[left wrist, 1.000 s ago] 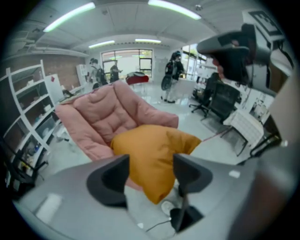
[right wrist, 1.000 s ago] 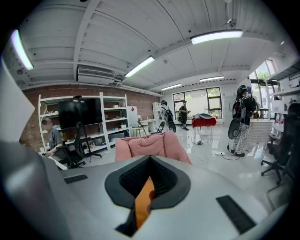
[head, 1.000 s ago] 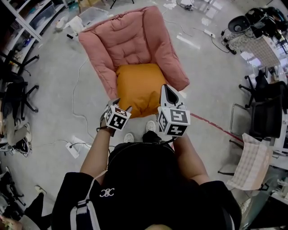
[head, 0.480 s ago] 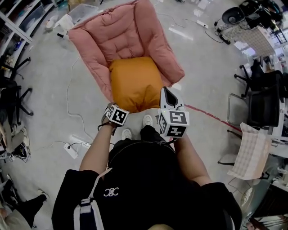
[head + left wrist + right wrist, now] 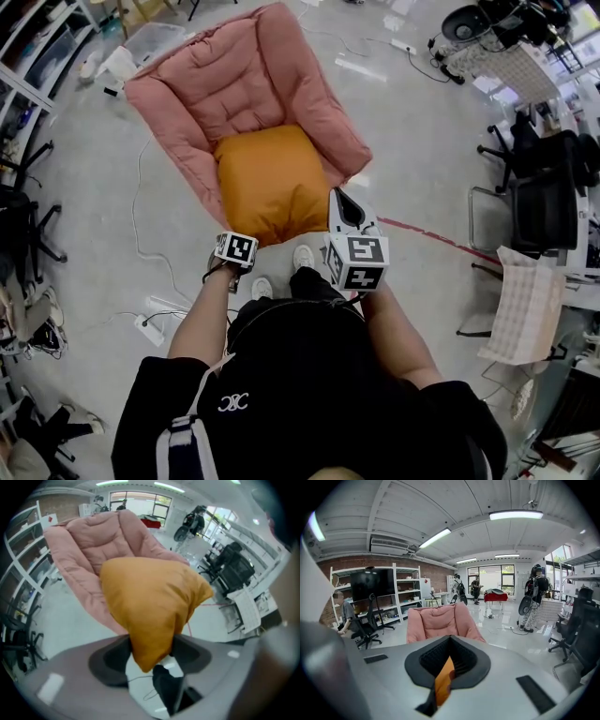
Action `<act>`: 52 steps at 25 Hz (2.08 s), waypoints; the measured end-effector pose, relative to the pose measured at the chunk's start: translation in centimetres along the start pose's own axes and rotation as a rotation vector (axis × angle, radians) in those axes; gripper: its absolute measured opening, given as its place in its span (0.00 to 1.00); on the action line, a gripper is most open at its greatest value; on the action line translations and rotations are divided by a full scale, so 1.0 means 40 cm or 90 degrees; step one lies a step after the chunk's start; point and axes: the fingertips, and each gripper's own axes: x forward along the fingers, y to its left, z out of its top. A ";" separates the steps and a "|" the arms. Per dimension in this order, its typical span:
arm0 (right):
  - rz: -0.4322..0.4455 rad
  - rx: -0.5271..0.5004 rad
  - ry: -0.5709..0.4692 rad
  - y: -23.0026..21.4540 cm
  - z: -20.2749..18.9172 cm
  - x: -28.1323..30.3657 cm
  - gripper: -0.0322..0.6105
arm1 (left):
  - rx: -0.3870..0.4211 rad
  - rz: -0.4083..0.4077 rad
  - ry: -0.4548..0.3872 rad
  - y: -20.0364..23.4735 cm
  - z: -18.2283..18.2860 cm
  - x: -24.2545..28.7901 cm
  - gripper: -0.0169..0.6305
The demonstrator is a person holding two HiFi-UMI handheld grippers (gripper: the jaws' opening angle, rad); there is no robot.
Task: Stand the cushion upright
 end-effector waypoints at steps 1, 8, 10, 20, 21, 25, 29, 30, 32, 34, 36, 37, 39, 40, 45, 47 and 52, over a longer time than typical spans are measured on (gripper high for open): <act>0.000 0.000 0.001 -0.002 -0.001 0.002 0.04 | -0.006 -0.002 0.004 0.000 0.001 0.001 0.44; 0.007 0.005 -0.001 -0.009 0.007 0.025 0.04 | -0.072 -0.088 -0.006 -0.055 0.051 -0.038 0.22; 0.007 0.007 -0.002 -0.014 0.010 0.033 0.04 | -0.094 -0.123 -0.026 -0.077 0.075 -0.054 0.18; 0.017 0.011 -0.033 -0.034 0.062 0.061 0.04 | -0.192 -0.304 -0.202 -0.113 0.293 -0.218 0.12; 0.019 0.010 -0.036 -0.035 0.068 0.064 0.04 | -0.202 -0.313 -0.222 -0.107 0.318 -0.236 0.12; 0.021 0.012 -0.045 -0.054 0.084 0.077 0.04 | -0.224 -0.308 -0.300 -0.065 0.420 -0.303 0.12; 0.020 0.017 -0.049 -0.079 0.095 0.095 0.04 | -0.246 -0.263 -0.387 -0.004 0.518 -0.356 0.12; 0.019 0.019 -0.051 -0.084 0.101 0.101 0.04 | -0.249 -0.254 -0.403 0.011 0.542 -0.366 0.12; 0.018 0.021 -0.055 -0.091 0.111 0.115 0.04 | -0.255 -0.235 -0.429 0.047 0.587 -0.382 0.12; 0.018 0.022 -0.055 -0.098 0.116 0.129 0.04 | -0.273 -0.217 -0.452 0.081 0.625 -0.395 0.12; 0.017 0.025 -0.052 -0.113 0.118 0.140 0.04 | -0.299 -0.206 -0.475 0.111 0.663 -0.407 0.12; 0.016 0.026 -0.051 -0.121 0.120 0.146 0.04 | -0.310 -0.203 -0.487 0.126 0.683 -0.414 0.12; 0.015 0.029 -0.049 -0.137 0.124 0.157 0.04 | -0.332 -0.194 -0.506 0.159 0.724 -0.429 0.12; 0.015 0.030 -0.048 -0.145 0.125 0.163 0.04 | -0.343 -0.186 -0.516 0.179 0.744 -0.437 0.12; 0.016 0.033 -0.029 -0.179 0.117 0.201 0.04 | -0.351 -0.102 -0.551 0.290 0.844 -0.465 0.12; 0.017 0.032 -0.017 -0.188 0.110 0.216 0.04 | -0.338 -0.076 -0.555 0.329 0.884 -0.469 0.13; 0.018 0.010 0.008 -0.218 0.104 0.254 0.04 | -0.310 0.005 -0.559 0.441 0.988 -0.468 0.14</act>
